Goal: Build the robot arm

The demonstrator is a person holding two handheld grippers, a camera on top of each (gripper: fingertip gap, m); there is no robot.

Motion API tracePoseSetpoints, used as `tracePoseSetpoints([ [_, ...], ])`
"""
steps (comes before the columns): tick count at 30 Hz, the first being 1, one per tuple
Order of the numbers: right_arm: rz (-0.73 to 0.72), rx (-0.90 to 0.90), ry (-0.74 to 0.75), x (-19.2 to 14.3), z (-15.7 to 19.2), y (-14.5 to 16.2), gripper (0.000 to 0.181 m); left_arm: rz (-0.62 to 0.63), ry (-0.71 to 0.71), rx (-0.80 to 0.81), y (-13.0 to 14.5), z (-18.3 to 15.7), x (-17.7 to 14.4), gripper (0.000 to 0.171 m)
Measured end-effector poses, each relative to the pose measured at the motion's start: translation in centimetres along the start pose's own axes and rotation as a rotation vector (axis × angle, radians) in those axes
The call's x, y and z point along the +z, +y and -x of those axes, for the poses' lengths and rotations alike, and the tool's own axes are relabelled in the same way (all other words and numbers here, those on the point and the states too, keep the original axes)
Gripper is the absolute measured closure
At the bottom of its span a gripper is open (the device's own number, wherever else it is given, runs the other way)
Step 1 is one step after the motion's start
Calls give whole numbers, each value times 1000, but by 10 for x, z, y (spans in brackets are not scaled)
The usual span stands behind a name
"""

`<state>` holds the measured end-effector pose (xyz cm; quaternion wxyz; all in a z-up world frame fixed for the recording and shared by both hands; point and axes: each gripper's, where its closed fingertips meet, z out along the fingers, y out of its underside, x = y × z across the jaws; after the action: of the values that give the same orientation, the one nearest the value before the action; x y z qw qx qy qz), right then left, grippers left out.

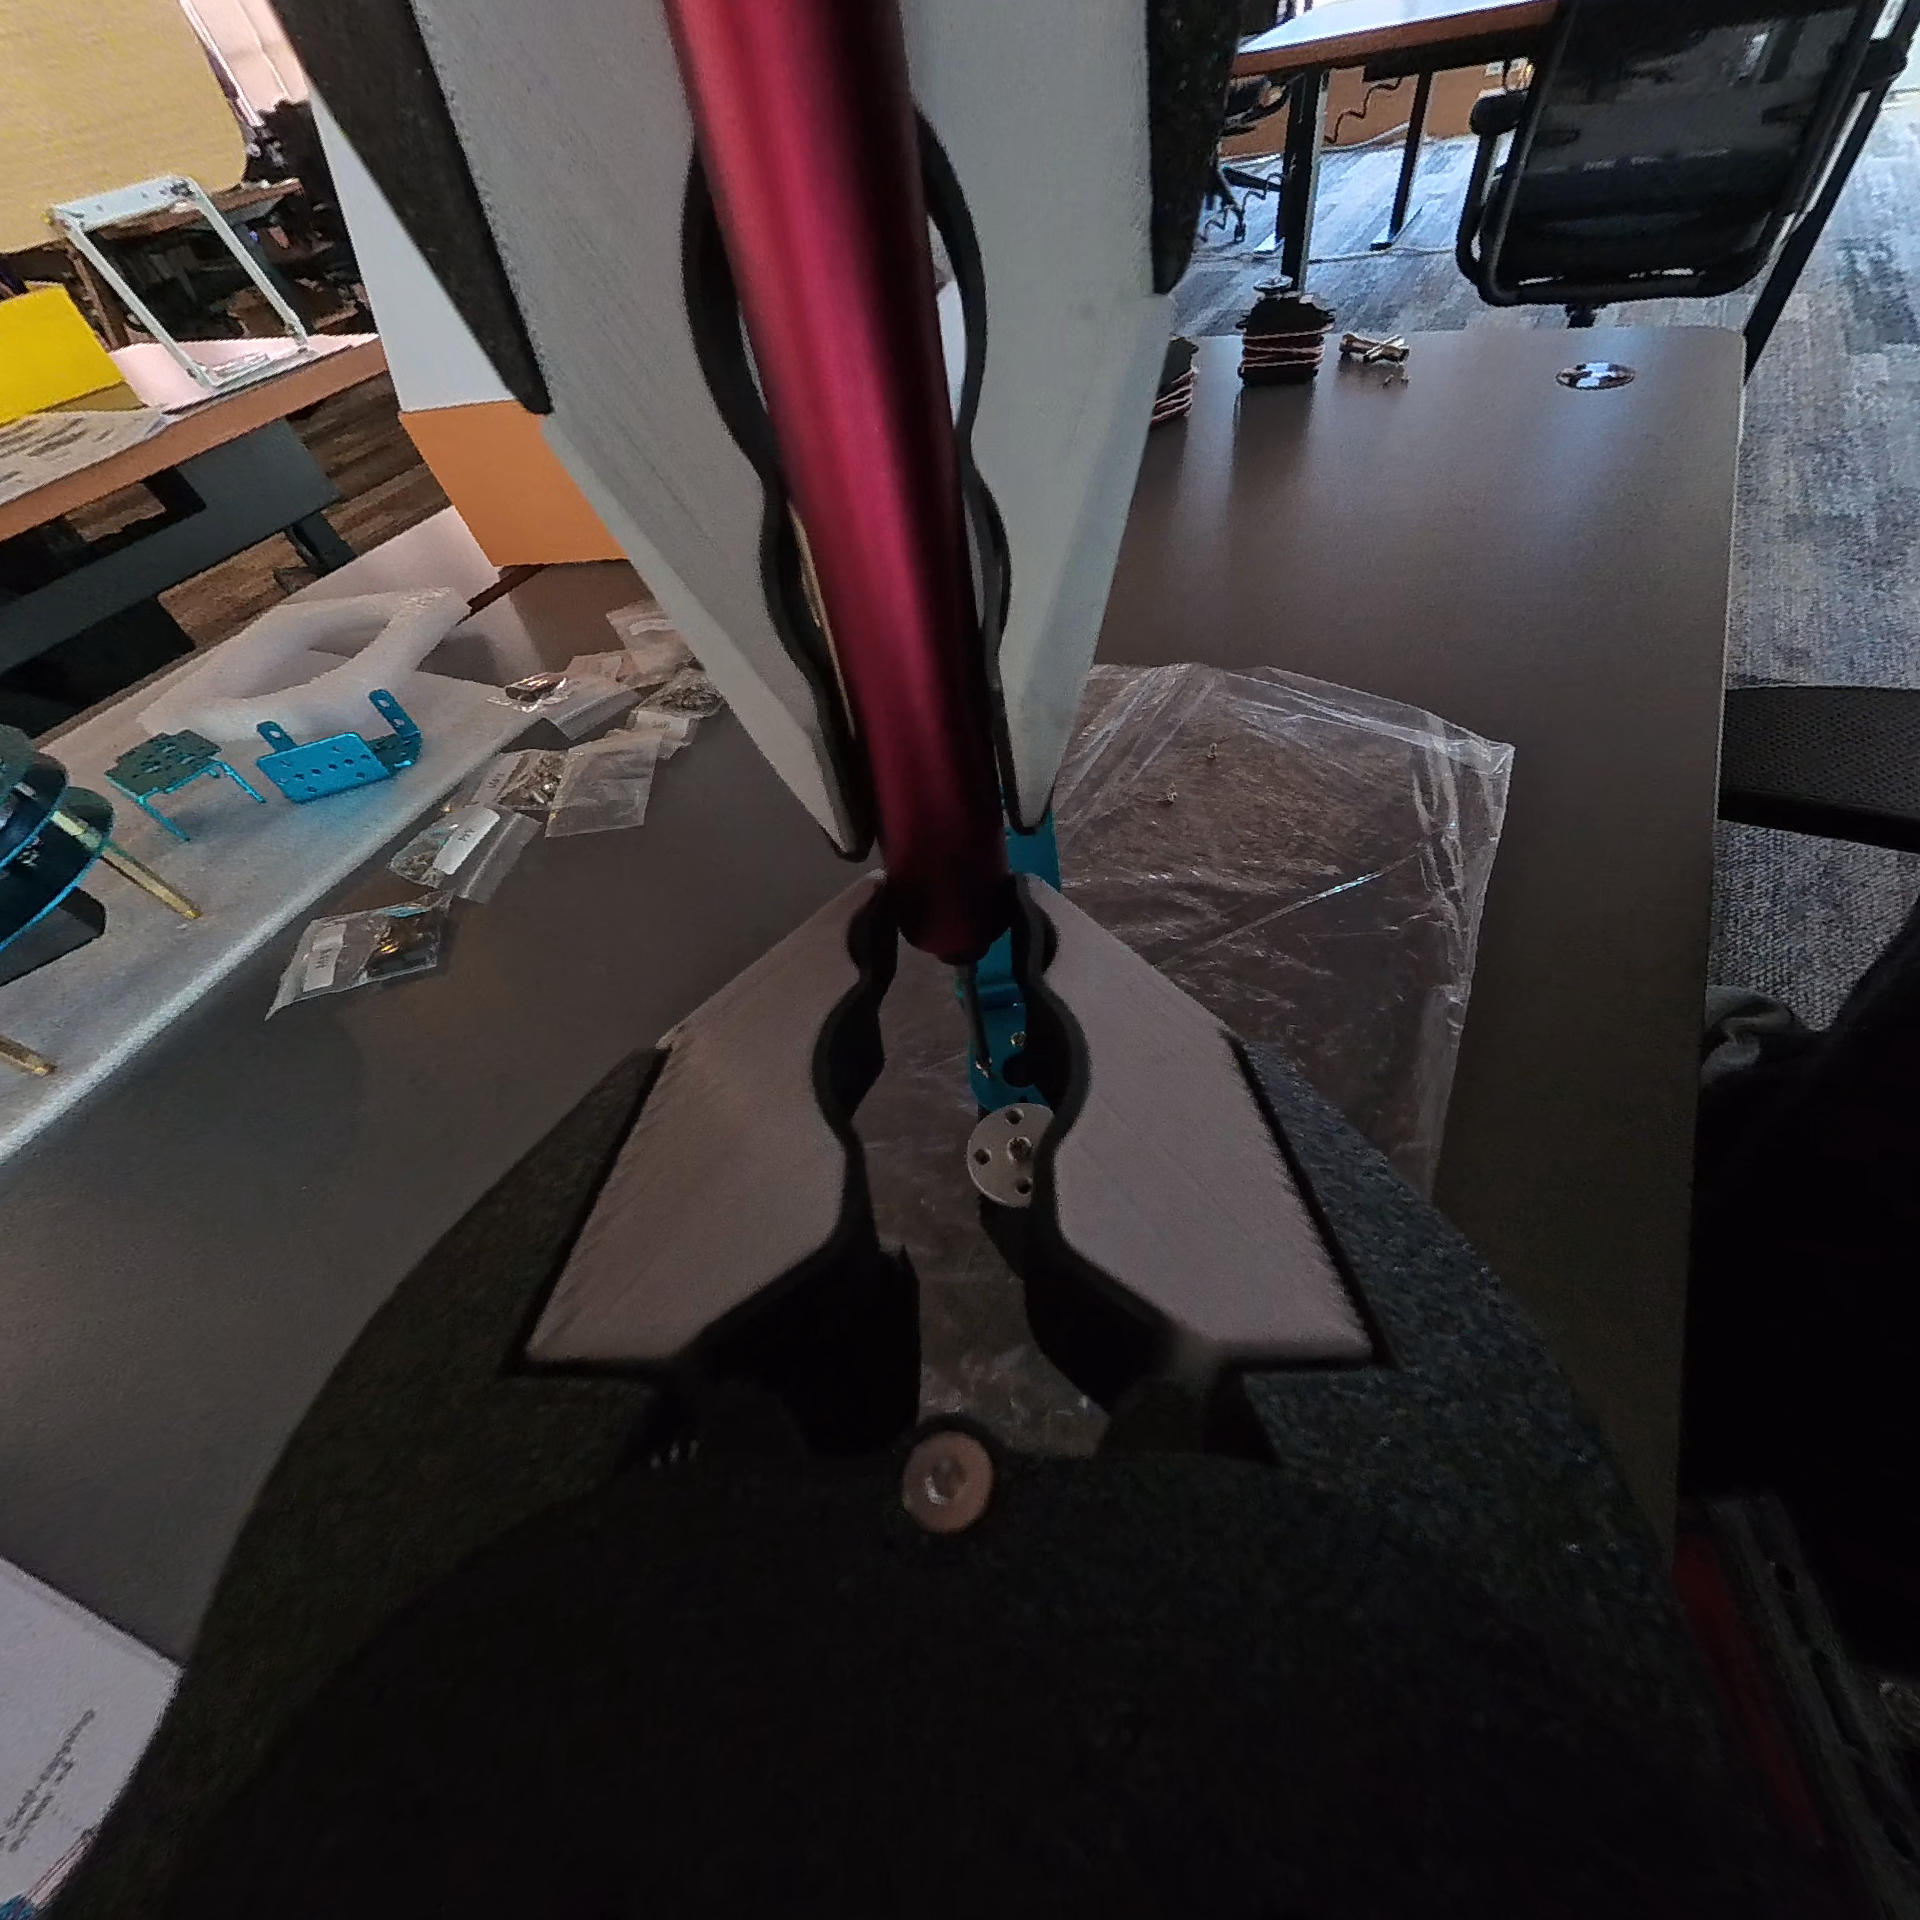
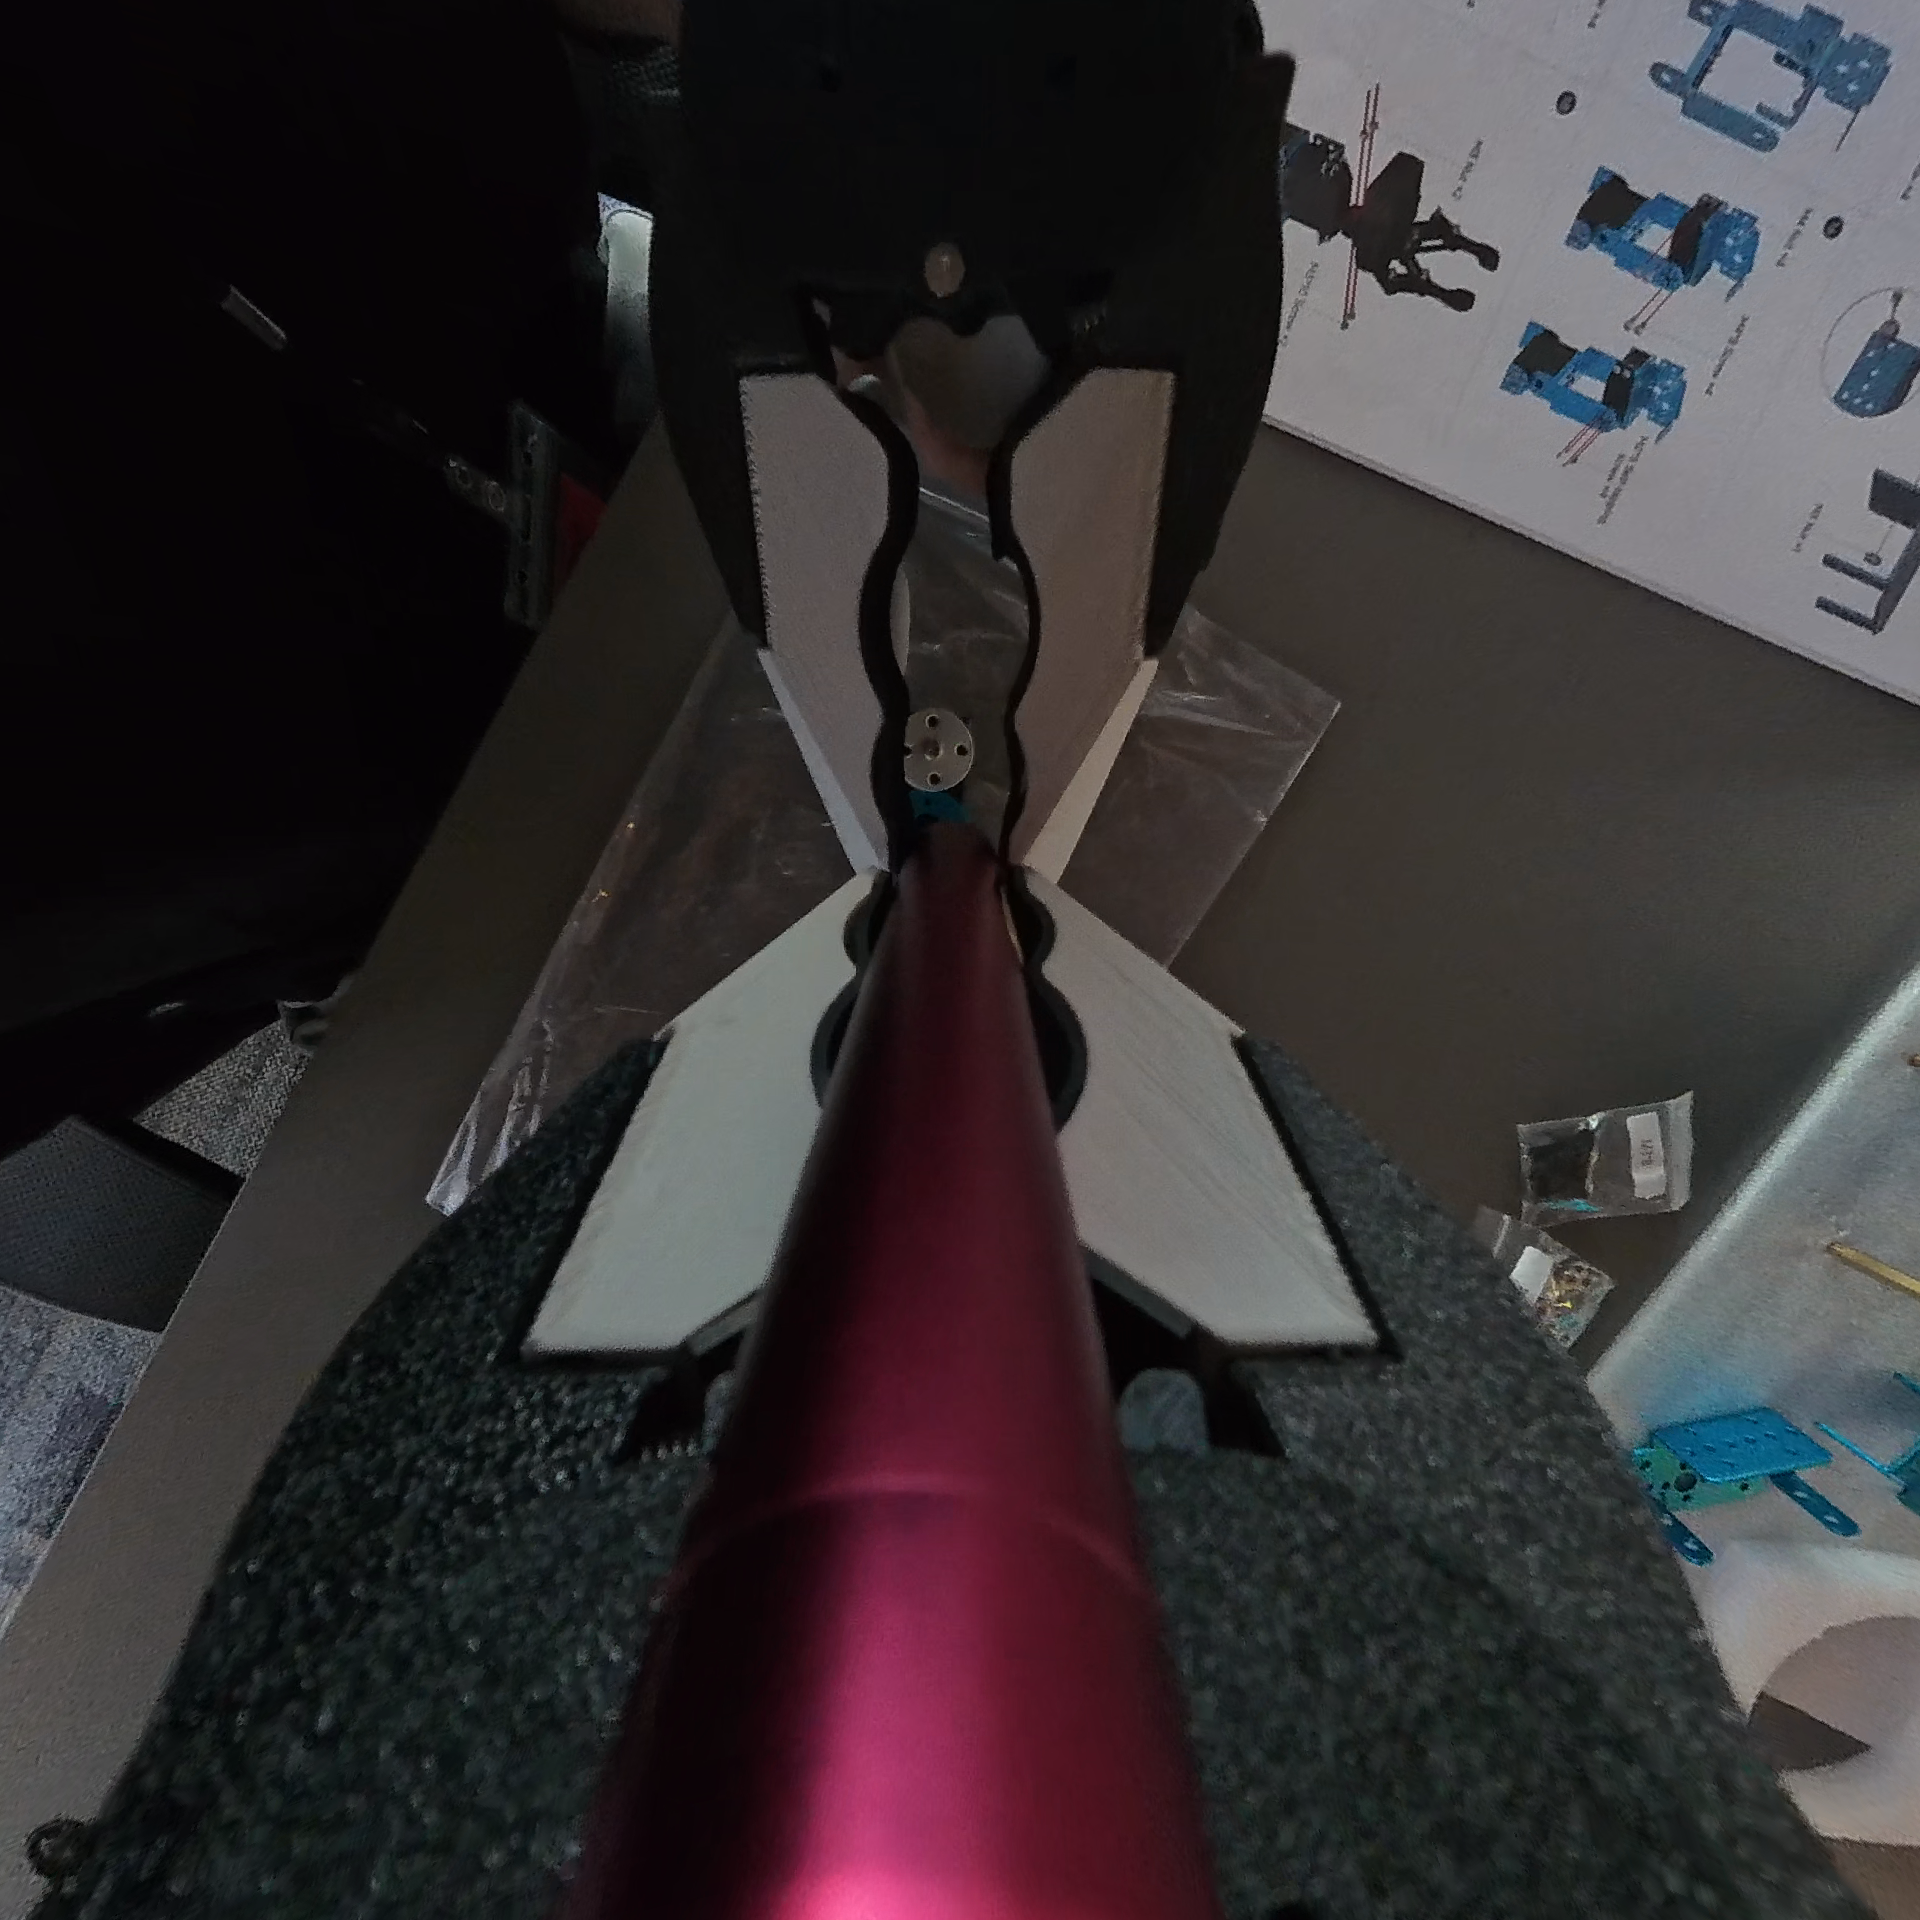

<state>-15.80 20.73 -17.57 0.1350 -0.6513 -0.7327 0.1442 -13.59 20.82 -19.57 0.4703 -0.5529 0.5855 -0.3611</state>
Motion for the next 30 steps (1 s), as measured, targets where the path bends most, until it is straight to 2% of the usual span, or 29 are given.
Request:
tracePoseSetpoints([
  [18,5,-29,-5,0,2,1,160,-15,28,-22,0,-3,0,151],
  [30,28,16,-31,0,4,-1,160,-15,41,-30,0,-5,-1,150],
])
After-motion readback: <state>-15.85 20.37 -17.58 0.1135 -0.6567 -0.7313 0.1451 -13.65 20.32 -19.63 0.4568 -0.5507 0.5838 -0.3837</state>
